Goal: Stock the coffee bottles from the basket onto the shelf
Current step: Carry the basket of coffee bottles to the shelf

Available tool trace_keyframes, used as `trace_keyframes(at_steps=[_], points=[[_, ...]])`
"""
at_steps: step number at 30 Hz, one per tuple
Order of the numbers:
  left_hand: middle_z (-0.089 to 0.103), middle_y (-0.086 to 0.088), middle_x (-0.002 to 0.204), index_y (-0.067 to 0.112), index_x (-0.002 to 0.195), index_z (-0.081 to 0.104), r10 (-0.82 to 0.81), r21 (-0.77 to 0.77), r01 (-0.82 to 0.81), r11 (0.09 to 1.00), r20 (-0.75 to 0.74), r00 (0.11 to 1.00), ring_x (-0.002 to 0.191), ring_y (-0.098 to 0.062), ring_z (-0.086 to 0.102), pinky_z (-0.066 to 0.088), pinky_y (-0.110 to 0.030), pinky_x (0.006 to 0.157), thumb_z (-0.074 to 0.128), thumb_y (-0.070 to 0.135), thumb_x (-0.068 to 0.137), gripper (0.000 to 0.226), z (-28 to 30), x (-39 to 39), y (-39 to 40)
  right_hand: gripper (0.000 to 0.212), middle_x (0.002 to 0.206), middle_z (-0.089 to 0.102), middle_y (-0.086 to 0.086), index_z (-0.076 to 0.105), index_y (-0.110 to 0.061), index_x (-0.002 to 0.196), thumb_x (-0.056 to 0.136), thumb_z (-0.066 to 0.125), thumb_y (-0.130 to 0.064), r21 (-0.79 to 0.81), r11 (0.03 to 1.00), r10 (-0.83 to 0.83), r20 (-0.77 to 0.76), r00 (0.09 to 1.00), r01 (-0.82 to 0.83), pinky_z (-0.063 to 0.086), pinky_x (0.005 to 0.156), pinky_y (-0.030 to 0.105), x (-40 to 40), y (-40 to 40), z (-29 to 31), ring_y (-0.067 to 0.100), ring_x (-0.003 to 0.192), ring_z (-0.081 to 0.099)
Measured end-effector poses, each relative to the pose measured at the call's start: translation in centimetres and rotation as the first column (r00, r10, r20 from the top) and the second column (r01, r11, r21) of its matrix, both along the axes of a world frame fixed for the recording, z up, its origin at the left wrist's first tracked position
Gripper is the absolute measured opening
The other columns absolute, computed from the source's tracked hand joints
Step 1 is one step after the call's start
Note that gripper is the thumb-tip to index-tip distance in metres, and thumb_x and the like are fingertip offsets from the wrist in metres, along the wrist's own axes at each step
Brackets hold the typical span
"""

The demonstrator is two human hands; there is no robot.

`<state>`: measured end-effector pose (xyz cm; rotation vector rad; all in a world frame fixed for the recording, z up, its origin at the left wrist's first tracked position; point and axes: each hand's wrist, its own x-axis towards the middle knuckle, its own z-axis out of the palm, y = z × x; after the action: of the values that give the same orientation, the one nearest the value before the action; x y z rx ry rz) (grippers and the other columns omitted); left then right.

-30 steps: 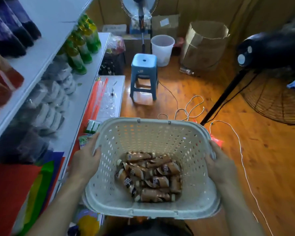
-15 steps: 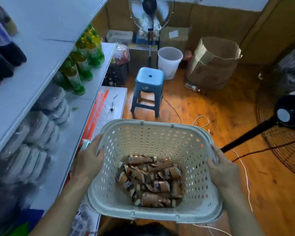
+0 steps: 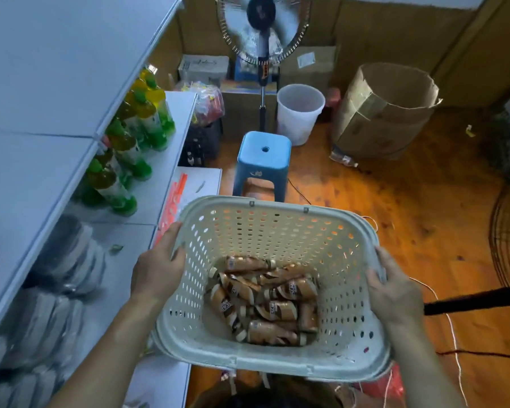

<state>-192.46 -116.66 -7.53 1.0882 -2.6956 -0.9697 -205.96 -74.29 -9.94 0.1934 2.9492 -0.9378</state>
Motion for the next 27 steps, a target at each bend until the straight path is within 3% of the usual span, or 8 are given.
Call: trace_keyframes(at_steps=[4,6,9,12,17,20,23,27], points=[[0.074,-0.008,0.137,0.053,0.158,0.044,-0.009,-0.021,0.009,1.000,0.024,1.000,0.103,-0.040,0.071,0.058,-0.048,0.086,0.059,0.035,0.104,0.058,-0.4,-6.6,-1.2,0.053,0.078,0.074,-0.005,0.045,-0.065,0.153,0.106,0.059,-0.045,-0.014,1.000,0.007,0.006,1.000,-0.007,0.064,0.067,0.048,-6.5,-1.0,-2.1,0.022,0.066,0.068],[0.075,-0.007,0.134,0.053,0.156,0.045,0.002,-0.016,-0.001,1.000,0.029,1.000,0.105,-0.038,0.071,0.057,-0.047,0.086,0.060,0.034,0.104,0.058,-0.5,-10.0,-1.4,0.052,0.082,0.076,-0.006,0.046,-0.061,0.154,0.106,0.059,-0.046,-0.028,0.999,0.021,0.023,1.000,-0.020,0.065,0.066,0.050,-9.9,-1.4,-2.7,0.021,0.067,0.070],[0.079,-0.011,0.107,0.053,0.156,0.046,0.008,-0.020,-0.008,1.000,0.028,1.000,0.079,-0.030,0.070,0.059,-0.045,0.076,0.061,0.034,0.104,0.057,-0.1,-14.8,-1.7,0.049,0.074,0.073,-0.004,0.049,-0.055,0.155,0.107,0.059,-0.044,-0.027,1.000,-0.008,0.026,1.000,0.009,0.064,0.059,0.048,-14.6,-1.9,-2.6,0.023,0.061,0.070],[0.073,-0.007,0.087,0.048,0.156,0.049,0.014,-0.021,-0.013,1.000,0.014,1.000,0.067,-0.024,0.060,0.049,-0.040,0.067,0.061,0.032,0.105,0.055,0.6,-19.5,-2.6,0.049,0.068,0.071,-0.002,0.048,-0.055,0.154,0.108,0.058,-0.045,-0.022,1.000,0.005,0.022,1.000,-0.004,0.064,0.056,0.049,-18.8,-2.8,-2.2,0.024,0.058,0.068],[0.076,-0.011,0.102,0.042,0.159,0.050,0.011,-0.028,-0.012,1.000,-0.034,0.999,0.067,-0.018,0.050,0.042,-0.036,0.071,0.063,0.027,0.106,0.056,1.2,-25.1,-3.7,0.048,0.073,0.073,0.000,0.053,-0.049,0.155,0.109,0.059,-0.041,0.016,1.000,-0.003,-0.003,1.000,0.003,0.064,0.064,0.046,-25.1,-4.9,-0.9,0.021,0.064,0.066],[0.078,-0.008,0.118,0.041,0.157,0.052,0.017,0.006,-0.017,1.000,-0.051,0.999,0.080,-0.026,0.061,0.042,-0.035,0.077,0.063,0.026,0.106,0.054,0.8,-29.1,-5.8,0.048,0.081,0.074,-0.001,0.053,-0.046,0.156,0.109,0.060,-0.041,0.018,1.000,0.021,-0.001,1.000,-0.021,0.065,0.065,0.046,-29.1,-6.8,-0.5,0.019,0.069,0.067],[0.074,0.000,0.107,0.045,0.155,0.053,0.032,0.046,-0.030,0.998,-0.044,0.998,0.083,-0.024,0.061,0.045,-0.034,0.078,0.063,0.027,0.105,0.054,0.0,-32.8,-8.3,0.047,0.086,0.075,0.002,0.057,-0.046,0.154,0.108,0.062,-0.038,0.033,0.999,-0.002,-0.010,1.000,0.003,0.064,0.071,0.044,-32.8,-9.2,-0.8,0.021,0.073,0.068],[0.075,-0.008,0.108,0.042,0.155,0.054,0.020,0.060,-0.018,0.998,-0.021,1.000,0.089,-0.031,0.065,0.044,-0.035,0.077,0.062,0.025,0.105,0.053,-1.4,-37.8,-12.7,0.049,0.105,0.081,-0.001,0.050,-0.053,0.154,0.107,0.059,-0.045,0.070,0.997,0.018,-0.006,1.000,-0.017,0.067,0.076,0.048,-37.8,-13.3,-1.4,0.024,0.082,0.072]])
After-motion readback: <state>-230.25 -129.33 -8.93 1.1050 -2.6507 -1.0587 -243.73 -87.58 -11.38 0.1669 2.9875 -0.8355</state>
